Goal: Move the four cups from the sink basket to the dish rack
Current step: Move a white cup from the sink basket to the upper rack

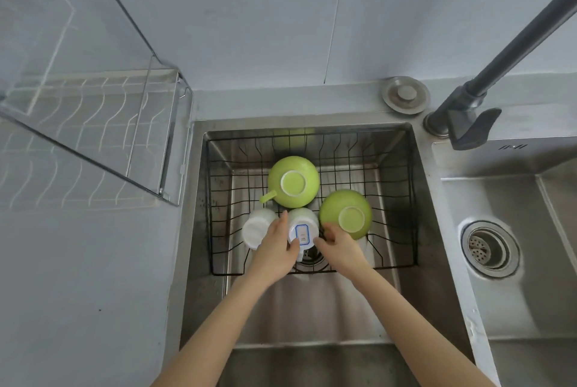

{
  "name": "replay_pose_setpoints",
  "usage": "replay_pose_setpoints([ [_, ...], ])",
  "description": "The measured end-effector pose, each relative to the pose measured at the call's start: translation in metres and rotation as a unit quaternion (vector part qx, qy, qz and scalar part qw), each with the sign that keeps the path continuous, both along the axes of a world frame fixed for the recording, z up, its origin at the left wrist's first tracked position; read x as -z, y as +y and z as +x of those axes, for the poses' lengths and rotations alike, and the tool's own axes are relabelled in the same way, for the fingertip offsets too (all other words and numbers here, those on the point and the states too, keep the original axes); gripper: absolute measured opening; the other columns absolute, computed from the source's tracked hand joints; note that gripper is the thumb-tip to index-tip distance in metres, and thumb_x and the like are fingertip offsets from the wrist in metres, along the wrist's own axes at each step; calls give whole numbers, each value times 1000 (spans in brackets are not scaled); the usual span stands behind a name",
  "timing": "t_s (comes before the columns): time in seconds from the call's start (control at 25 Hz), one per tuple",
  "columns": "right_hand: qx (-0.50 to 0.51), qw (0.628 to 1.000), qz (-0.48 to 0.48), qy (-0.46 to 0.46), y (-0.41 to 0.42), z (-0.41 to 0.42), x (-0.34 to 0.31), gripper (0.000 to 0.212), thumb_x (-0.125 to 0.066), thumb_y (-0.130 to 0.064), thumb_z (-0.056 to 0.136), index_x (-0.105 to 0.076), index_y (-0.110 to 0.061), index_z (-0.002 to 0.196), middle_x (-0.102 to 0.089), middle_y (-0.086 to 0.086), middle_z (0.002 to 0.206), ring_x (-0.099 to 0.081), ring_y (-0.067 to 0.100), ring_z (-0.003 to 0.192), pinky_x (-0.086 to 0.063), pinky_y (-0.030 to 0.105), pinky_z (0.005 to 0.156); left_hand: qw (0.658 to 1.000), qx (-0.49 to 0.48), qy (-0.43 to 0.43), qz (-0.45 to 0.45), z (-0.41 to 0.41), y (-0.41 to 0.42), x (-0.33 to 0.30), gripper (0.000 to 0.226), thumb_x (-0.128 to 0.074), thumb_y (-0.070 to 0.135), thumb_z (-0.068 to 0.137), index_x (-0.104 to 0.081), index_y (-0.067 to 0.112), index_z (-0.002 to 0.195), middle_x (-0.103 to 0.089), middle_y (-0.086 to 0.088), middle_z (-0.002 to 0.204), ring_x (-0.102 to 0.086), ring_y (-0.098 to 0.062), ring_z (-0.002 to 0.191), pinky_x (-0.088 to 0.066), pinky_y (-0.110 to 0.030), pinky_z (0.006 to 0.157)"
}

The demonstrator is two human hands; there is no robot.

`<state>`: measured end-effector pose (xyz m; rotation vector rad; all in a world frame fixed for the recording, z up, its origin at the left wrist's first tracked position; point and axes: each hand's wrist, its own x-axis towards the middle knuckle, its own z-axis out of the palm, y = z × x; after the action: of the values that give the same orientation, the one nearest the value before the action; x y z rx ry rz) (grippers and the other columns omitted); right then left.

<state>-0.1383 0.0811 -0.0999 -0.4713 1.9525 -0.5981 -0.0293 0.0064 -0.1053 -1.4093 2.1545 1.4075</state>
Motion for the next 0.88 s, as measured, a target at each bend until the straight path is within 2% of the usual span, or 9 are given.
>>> replay_pose_setpoints([
  [0.08, 5, 1000, -1, -9, -6, 1, 13, 43, -50, -22, 89, -44, -12, 131, -62, 6, 109, -52, 18, 93, -36, 24, 78, 1000, -4, 8, -6, -3, 2, 7, 62, -42, 17, 93, -8, 8, 144, -19, -9, 154, -22, -22, 141, -22, -25, 108],
  [0.16, 2, 1000, 4, -21, -11, 2, 23, 45, -50, -25, 88, -42, -14, 132, -62, 6, 115, -55, 22, 97, -39, 26, 80, 1000, -14, 27, -6, -6, 4, 14, 63, -44, 16, 92, -9, 7, 144, -18, -10, 153, -21, -21, 141, -19, -19, 103],
  [0.28, 7, 1000, 9, -29, -17, 1, 35, 50, -49, -28, 89, -39, -16, 136, -58, 8, 129, -53, 26, 116, -41, 33, 96, 999, -32, 26, -7, -10, 4, 27, 60, -44, 16, 92, -13, 7, 143, -23, -10, 152, -30, -25, 137, -26, -25, 105],
  [0.32, 7, 999, 9, -30, -17, 0, 39, 50, -48, -29, 89, -39, -17, 137, -58, 8, 129, -53, 25, 117, -41, 32, 97, 999, -33, 24, -8, -10, 4, 30, 59, -44, 17, 92, -15, 9, 143, -25, -9, 151, -32, -25, 136, -28, -29, 106],
  [0.4, -1, 1000, 2, -26, -17, -1, 43, 48, -48, -29, 90, -40, -16, 136, -60, 7, 123, -54, 22, 108, -40, 27, 88, 999, -33, 27, -9, -9, 2, 32, 57, -44, 17, 92, -18, 10, 142, -30, -8, 149, -35, -24, 134, -29, -27, 104],
  [0.52, -10, 1000, -14, -8, -15, 1, 48, 41, -46, -30, 92, -46, -13, 129, -57, 1, 96, -48, 17, 85, -38, 23, 72, 998, -40, 40, -14, -9, 2, 30, 54, -45, 15, 92, -24, 11, 141, -39, -7, 145, -42, -24, 128, -32, -23, 97],
  [0.68, 1, 1000, -20, 5, -13, 6, 46, 43, -45, -32, 92, -46, -13, 130, -50, -2, 90, -44, 16, 82, -36, 24, 77, 998, -47, 32, -20, -8, 2, 23, 53, -44, 14, 92, -25, 14, 141, -40, -6, 146, -44, -26, 127, -35, -27, 98],
  [0.8, 13, 999, -33, 5, -9, 6, 36, 40, -46, -31, 92, -50, -12, 127, -50, -7, 78, -46, 13, 75, -35, 17, 62, 999, -13, 27, -20, -4, -1, 17, 56, -49, 19, 89, -27, 14, 141, -49, -9, 138, -49, -26, 121, -38, -29, 97],
  [0.88, 32, 998, -47, 4, -4, 4, 26, 40, -46, -29, 92, -50, -12, 128, -53, -5, 82, -48, 13, 77, -33, 12, 58, 999, 13, 32, -13, -3, -1, 12, 63, -56, 23, 86, -26, 14, 141, -48, -9, 136, -48, -23, 122, -38, -28, 99],
])
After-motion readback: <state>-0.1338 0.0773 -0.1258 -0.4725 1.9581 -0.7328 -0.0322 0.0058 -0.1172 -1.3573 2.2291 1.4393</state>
